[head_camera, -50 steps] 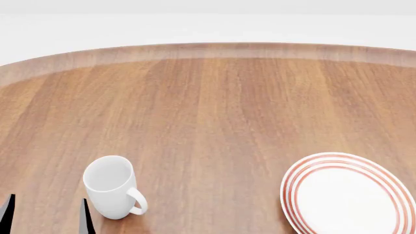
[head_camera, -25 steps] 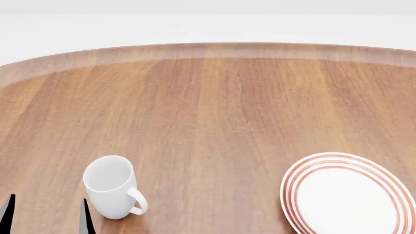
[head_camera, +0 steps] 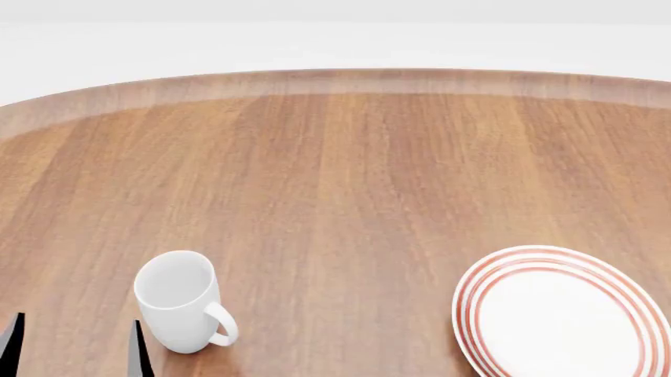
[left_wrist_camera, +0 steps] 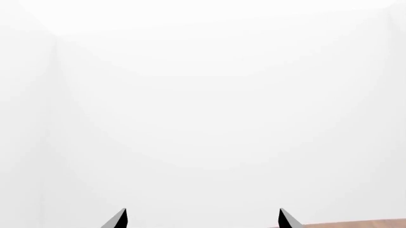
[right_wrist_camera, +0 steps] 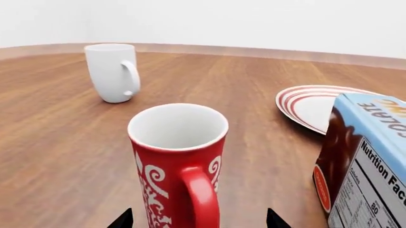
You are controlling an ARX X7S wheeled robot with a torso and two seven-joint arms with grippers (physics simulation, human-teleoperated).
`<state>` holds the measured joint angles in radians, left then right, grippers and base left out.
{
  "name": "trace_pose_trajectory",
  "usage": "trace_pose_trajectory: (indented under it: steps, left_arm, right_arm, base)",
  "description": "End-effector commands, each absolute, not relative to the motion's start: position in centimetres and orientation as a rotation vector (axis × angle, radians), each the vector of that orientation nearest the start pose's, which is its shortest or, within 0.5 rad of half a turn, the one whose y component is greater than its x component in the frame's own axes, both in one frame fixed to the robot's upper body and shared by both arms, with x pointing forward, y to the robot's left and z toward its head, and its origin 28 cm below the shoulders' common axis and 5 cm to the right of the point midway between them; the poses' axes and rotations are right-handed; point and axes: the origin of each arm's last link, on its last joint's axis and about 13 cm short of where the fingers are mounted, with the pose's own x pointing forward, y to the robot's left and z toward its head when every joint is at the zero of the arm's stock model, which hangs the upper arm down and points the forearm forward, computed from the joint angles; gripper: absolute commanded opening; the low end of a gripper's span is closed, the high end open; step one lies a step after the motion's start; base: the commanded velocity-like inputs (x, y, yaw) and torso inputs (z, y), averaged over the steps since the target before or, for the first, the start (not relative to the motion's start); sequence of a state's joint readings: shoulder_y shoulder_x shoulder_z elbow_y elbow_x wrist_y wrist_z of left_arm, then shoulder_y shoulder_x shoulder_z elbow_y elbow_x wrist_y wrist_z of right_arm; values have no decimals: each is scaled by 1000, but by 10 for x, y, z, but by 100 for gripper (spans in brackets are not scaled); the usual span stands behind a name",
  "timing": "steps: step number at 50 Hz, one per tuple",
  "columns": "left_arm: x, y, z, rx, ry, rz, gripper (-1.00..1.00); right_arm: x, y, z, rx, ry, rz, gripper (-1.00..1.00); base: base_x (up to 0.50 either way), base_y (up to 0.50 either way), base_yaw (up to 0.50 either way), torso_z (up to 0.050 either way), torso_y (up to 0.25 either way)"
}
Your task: Pick up the red mug and put it on the plate
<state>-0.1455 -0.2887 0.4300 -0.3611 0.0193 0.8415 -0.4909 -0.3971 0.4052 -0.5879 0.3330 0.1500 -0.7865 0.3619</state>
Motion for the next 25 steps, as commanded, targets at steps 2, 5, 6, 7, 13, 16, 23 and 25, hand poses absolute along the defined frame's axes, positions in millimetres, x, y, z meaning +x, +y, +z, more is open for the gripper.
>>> trace_pose_trajectory:
  steps: [2, 5, 6, 7, 13, 16, 23, 25]
  left_arm:
    - [221, 206, 13, 86, -585, -10, 100]
    - [221, 206, 13, 87, -586, -11, 100]
    - [221, 206, 13, 87, -586, -10, 100]
    - [221, 206, 13, 87, -586, -10, 100]
    - [221, 206, 13, 86, -587, -10, 100]
    - [221, 206, 13, 86, -588, -9, 100]
    - [221, 206, 13, 87, -589, -10, 100]
    - [221, 206, 13, 87, -590, -10, 100]
  right_arm:
    - [41, -111, -67, -35, 94, 209, 100]
    - [40, -110, -66, -36, 95, 210, 100]
    - [40, -110, -66, -35, 97, 210, 100]
    - [40, -110, -66, -36, 97, 208, -100]
    - [40, -109, -64, -36, 97, 213, -100]
    - [41, -109, -64, -40, 98, 213, -100]
    - [41, -111, -67, -40, 103, 206, -100]
    - [41, -112, -67, -41, 104, 203, -100]
  base:
    - [0, 0, 0, 0, 0]
    - [0, 0, 0, 0, 0]
    - [0, 0, 0, 0, 0]
    - [0, 0, 0, 0, 0]
    - [0, 0, 0, 0, 0]
    - [0, 0, 0, 0, 0]
    - [0, 0, 0, 0, 0]
    - [0, 0, 0, 0, 0]
